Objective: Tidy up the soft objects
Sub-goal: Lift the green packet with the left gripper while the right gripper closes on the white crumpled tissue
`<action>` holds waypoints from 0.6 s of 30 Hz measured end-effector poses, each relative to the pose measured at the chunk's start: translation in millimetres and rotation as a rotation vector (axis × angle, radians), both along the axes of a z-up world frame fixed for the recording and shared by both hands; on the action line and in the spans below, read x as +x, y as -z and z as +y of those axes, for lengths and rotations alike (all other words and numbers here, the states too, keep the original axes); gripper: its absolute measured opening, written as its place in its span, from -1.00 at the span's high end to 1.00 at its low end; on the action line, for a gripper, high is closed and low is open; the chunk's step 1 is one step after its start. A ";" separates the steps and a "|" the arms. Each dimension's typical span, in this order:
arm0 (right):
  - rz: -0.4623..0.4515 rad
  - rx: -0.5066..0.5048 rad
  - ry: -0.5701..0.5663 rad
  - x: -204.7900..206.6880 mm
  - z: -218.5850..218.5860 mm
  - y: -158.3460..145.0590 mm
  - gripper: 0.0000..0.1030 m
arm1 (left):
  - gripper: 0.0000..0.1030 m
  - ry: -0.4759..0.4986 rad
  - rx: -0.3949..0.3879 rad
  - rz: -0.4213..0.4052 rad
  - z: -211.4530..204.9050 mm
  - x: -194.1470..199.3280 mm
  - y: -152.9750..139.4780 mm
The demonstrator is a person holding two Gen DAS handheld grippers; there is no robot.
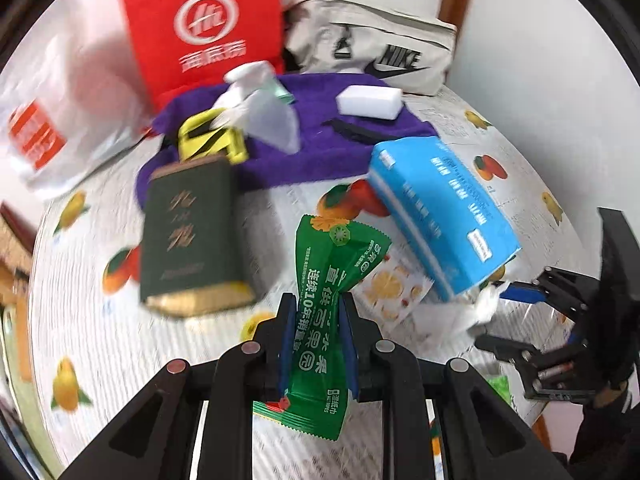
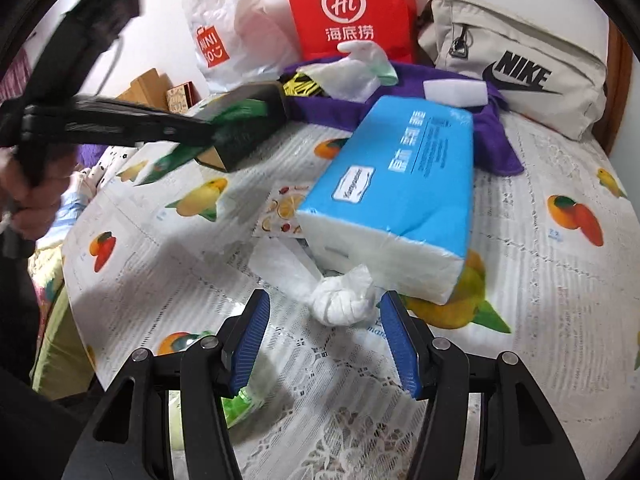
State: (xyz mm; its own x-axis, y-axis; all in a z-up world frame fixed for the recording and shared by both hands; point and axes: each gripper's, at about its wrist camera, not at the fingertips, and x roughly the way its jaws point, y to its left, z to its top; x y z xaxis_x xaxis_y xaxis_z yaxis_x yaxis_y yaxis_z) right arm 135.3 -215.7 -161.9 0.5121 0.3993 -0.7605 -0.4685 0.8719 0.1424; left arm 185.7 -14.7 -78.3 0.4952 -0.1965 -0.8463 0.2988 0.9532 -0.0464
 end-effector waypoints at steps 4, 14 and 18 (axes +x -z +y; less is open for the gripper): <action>-0.003 0.007 0.001 7.6 2.2 6.3 -0.11 | 0.60 -0.054 -0.035 0.012 17.5 -10.5 6.8; -0.013 0.011 -0.003 4.6 3.8 3.7 0.44 | 0.60 -0.119 -0.111 0.030 39.7 -18.1 21.4; -0.039 0.016 -0.012 -9.9 3.9 -8.4 0.44 | 0.60 -0.117 -0.136 0.016 41.2 -25.8 18.6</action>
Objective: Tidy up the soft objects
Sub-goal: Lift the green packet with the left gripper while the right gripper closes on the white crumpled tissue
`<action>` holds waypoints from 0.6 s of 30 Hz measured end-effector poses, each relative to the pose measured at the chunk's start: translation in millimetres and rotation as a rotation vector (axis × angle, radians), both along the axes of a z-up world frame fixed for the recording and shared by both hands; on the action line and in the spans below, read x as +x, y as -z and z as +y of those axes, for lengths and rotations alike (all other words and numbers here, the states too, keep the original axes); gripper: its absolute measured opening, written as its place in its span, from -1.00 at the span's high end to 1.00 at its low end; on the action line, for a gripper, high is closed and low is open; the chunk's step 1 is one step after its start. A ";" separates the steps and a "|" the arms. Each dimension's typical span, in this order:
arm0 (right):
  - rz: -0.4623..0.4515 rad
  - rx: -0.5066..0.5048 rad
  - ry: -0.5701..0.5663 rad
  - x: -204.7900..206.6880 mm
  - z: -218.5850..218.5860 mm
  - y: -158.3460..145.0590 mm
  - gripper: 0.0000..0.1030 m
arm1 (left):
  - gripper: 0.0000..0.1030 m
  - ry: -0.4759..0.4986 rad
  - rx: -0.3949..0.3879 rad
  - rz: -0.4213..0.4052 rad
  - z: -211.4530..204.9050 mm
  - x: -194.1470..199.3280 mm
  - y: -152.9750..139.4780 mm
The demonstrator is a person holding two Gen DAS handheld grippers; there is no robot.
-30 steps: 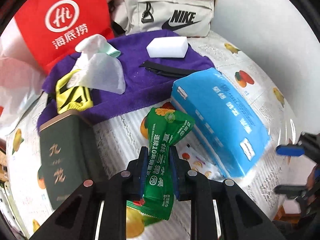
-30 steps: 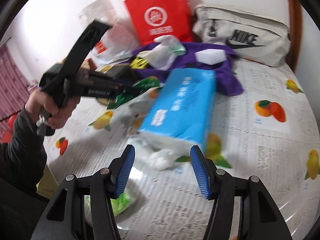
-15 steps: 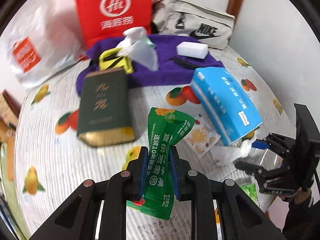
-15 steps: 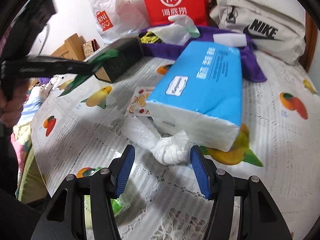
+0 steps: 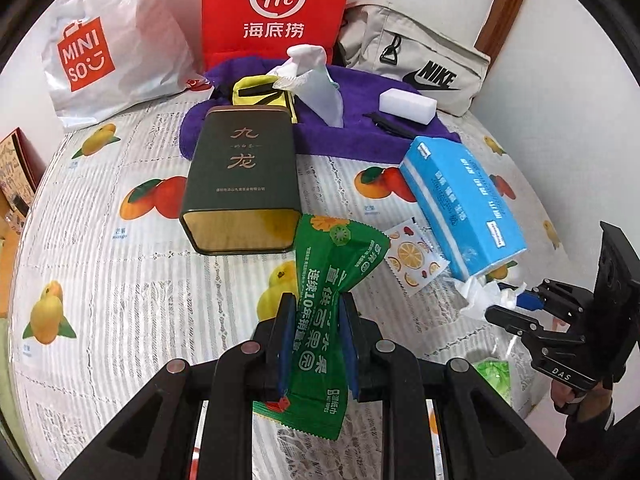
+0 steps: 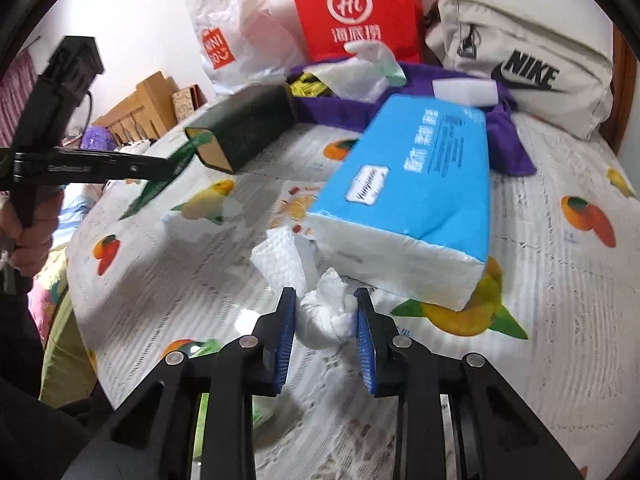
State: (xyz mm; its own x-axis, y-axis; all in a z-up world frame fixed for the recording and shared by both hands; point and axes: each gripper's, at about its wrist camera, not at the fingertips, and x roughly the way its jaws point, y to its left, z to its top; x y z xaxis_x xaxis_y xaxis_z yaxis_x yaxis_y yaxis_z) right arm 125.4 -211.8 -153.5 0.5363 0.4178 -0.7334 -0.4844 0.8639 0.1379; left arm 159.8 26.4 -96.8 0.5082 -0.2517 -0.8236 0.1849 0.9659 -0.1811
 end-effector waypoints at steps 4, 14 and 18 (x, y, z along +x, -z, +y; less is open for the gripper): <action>-0.017 0.005 0.013 -10.1 -1.4 -10.5 0.44 | 0.60 -0.004 -0.024 -0.018 3.6 -10.0 -4.3; -0.065 -0.033 0.085 -35.4 -14.8 -33.1 0.44 | 0.60 -0.123 -0.043 -0.040 39.3 -38.3 -3.0; -0.093 -0.026 0.130 -40.1 -25.1 -44.7 0.44 | 0.60 -0.168 -0.060 -0.052 55.8 -42.1 -5.9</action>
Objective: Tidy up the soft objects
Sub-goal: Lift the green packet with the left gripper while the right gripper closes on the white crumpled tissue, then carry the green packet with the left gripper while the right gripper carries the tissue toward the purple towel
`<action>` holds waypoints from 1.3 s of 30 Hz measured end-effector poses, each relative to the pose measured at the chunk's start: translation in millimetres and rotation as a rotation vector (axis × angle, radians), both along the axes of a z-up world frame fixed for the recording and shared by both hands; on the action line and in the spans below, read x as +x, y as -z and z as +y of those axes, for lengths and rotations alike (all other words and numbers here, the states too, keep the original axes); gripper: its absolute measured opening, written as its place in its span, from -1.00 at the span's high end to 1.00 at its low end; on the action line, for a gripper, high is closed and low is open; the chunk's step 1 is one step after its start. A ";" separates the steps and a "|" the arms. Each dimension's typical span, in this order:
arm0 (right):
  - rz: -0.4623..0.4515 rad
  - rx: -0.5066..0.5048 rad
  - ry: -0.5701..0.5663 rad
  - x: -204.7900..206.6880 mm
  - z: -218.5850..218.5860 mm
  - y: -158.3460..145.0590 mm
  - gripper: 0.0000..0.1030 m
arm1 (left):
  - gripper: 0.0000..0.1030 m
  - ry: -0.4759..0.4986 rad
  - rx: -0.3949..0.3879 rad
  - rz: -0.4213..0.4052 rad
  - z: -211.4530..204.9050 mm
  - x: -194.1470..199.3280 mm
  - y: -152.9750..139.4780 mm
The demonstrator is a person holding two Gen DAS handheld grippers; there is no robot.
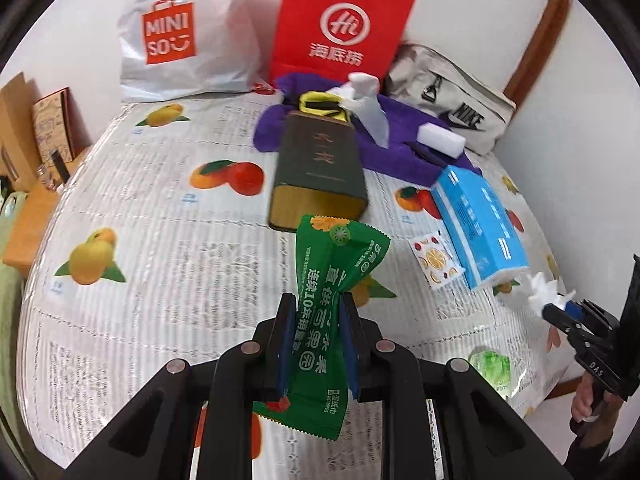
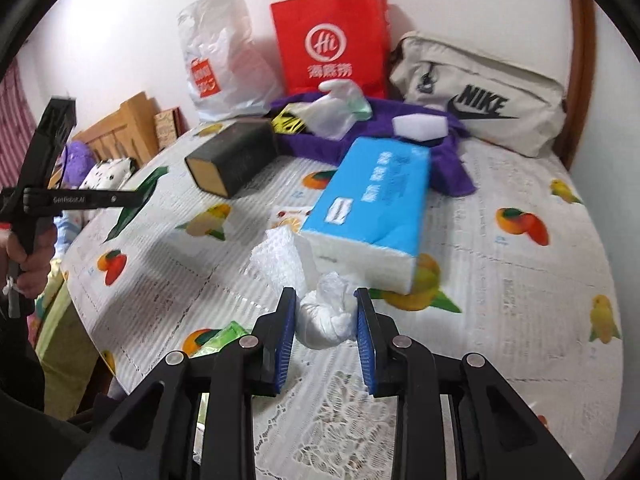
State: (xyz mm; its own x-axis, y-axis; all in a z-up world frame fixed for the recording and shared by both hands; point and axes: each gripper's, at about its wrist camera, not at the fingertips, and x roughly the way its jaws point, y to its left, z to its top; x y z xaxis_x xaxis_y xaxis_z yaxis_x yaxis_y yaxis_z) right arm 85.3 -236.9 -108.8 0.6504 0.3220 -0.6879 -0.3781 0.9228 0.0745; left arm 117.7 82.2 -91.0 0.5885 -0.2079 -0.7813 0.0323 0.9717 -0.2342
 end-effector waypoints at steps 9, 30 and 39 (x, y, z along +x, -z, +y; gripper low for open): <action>-0.054 0.010 0.074 15.6 -8.6 -31.6 0.44 | 0.59 -0.016 0.007 -0.042 9.5 15.6 -21.5; -0.136 0.036 0.074 97.2 -2.1 -80.2 0.44 | 0.59 0.029 0.040 -0.077 -7.8 106.3 -57.3; -0.144 0.040 0.084 142.2 -0.2 -86.8 0.44 | 0.59 0.045 0.020 -0.066 -14.0 153.0 -56.8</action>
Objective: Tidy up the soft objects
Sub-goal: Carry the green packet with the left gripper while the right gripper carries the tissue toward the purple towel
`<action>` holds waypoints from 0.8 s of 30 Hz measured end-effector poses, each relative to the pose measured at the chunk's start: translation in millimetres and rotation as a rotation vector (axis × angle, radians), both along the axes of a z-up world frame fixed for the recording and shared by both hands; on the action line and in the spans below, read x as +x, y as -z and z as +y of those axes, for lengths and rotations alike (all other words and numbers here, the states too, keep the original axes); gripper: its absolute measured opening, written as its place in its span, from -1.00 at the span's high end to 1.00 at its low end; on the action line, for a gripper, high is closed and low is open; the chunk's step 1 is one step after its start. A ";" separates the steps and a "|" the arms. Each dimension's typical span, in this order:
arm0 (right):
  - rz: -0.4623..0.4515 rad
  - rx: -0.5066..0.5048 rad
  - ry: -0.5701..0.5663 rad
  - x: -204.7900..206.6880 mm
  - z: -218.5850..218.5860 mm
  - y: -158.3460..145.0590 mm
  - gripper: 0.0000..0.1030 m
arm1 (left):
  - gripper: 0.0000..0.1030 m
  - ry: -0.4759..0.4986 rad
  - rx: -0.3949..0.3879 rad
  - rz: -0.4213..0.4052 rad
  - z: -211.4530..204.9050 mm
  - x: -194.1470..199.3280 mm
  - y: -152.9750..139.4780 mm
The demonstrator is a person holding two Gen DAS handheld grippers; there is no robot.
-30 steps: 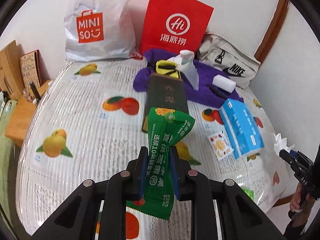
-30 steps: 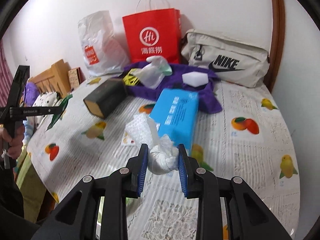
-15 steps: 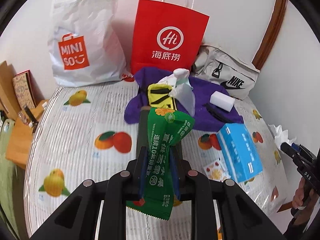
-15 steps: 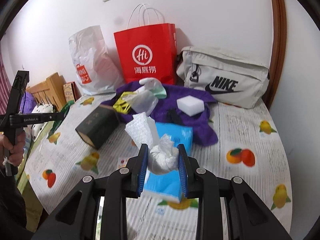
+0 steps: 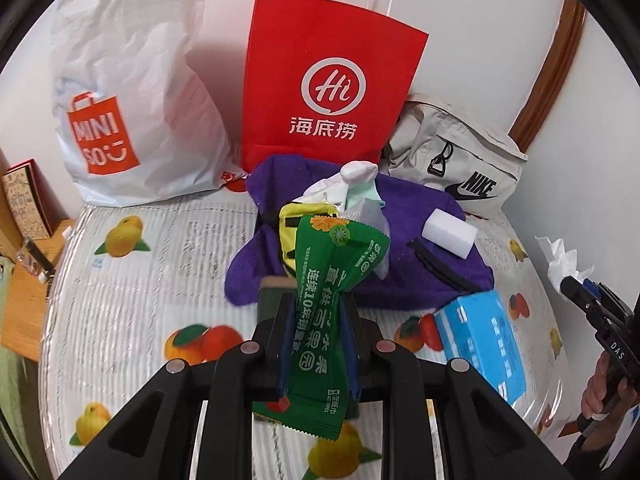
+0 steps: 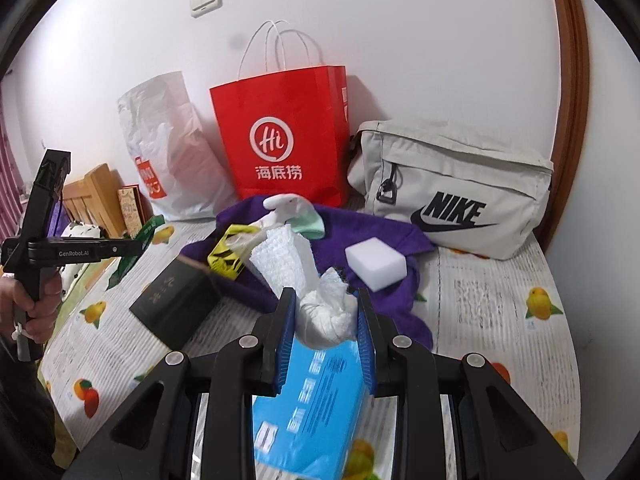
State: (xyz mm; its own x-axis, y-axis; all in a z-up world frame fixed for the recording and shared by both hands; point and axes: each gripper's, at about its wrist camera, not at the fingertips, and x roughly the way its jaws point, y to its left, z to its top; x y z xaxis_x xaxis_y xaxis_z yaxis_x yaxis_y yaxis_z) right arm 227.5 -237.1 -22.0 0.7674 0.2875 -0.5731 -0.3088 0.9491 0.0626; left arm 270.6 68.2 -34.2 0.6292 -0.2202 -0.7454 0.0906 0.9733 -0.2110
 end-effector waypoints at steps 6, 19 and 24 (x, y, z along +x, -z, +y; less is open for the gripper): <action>0.009 0.000 0.004 30.6 8.7 4.2 0.44 | 0.59 0.003 -0.019 0.015 -1.5 24.4 5.8; 0.111 -0.052 -0.060 92.1 37.8 39.3 0.44 | 0.59 0.013 -0.025 0.047 -3.5 73.1 15.5; 0.152 -0.069 -0.084 110.9 48.2 52.8 0.44 | 0.58 0.037 -0.029 0.058 -13.1 93.1 20.0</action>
